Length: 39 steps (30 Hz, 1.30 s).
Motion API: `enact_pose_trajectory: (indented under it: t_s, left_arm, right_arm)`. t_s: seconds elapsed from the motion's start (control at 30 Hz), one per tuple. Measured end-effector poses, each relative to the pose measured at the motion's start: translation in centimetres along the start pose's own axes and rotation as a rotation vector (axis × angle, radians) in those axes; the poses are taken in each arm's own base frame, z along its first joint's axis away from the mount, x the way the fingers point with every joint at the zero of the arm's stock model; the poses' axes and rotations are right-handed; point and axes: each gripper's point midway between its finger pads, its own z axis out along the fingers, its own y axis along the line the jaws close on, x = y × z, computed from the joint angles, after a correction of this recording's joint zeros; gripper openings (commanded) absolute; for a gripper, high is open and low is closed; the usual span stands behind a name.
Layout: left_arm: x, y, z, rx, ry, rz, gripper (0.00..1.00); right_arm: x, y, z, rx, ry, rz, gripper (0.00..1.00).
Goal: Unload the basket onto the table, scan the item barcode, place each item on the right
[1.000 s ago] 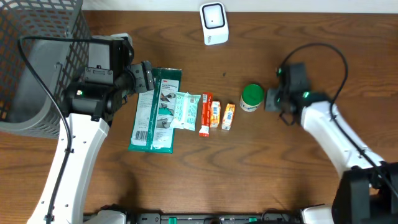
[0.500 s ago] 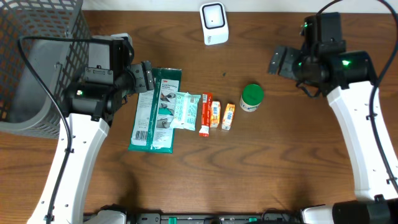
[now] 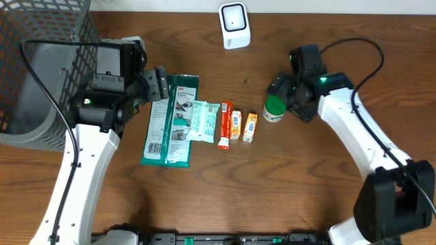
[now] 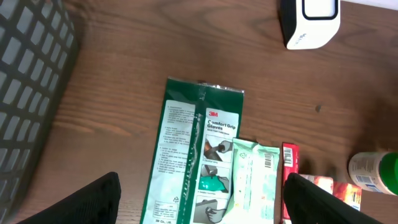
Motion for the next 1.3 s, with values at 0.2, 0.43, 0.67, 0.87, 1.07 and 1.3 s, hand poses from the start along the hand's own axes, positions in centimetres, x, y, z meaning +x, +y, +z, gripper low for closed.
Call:
enact_pose_trajectory:
  t_s: [0.2, 0.43, 0.67, 0.87, 1.07, 1.3]
  left_arm:
    - [0.0, 0.0, 0.0, 0.0, 0.0, 0.0, 0.84]
    - [0.0, 0.0, 0.0, 0.0, 0.0, 0.0, 0.84]
    - [0.0, 0.0, 0.0, 0.0, 0.0, 0.0, 0.84]
    - [0.0, 0.0, 0.0, 0.0, 0.0, 0.0, 0.84]
    - [0.0, 0.0, 0.0, 0.0, 0.0, 0.0, 0.84]
    - [0.0, 0.0, 0.0, 0.0, 0.0, 0.0, 0.84]
  right_arm:
    - [-0.5, 0.6, 1.8, -0.02, -0.012, 0.13, 0.94]
    - [0.2, 0.5, 5.0, 0.013, 0.016, 0.195, 0.92]
    - [0.8, -0.1, 6.4, 0.048, 0.037, 0.235, 0.85]
    - [1.1, -0.4, 6.5, 0.065, 0.045, 0.242, 0.75]
    - [1.2, -0.7, 6.5, 0.074, 0.052, 0.188, 0.65]
    - [0.9, -1.0, 6.3, 0.071, 0.06, 0.052, 0.62]
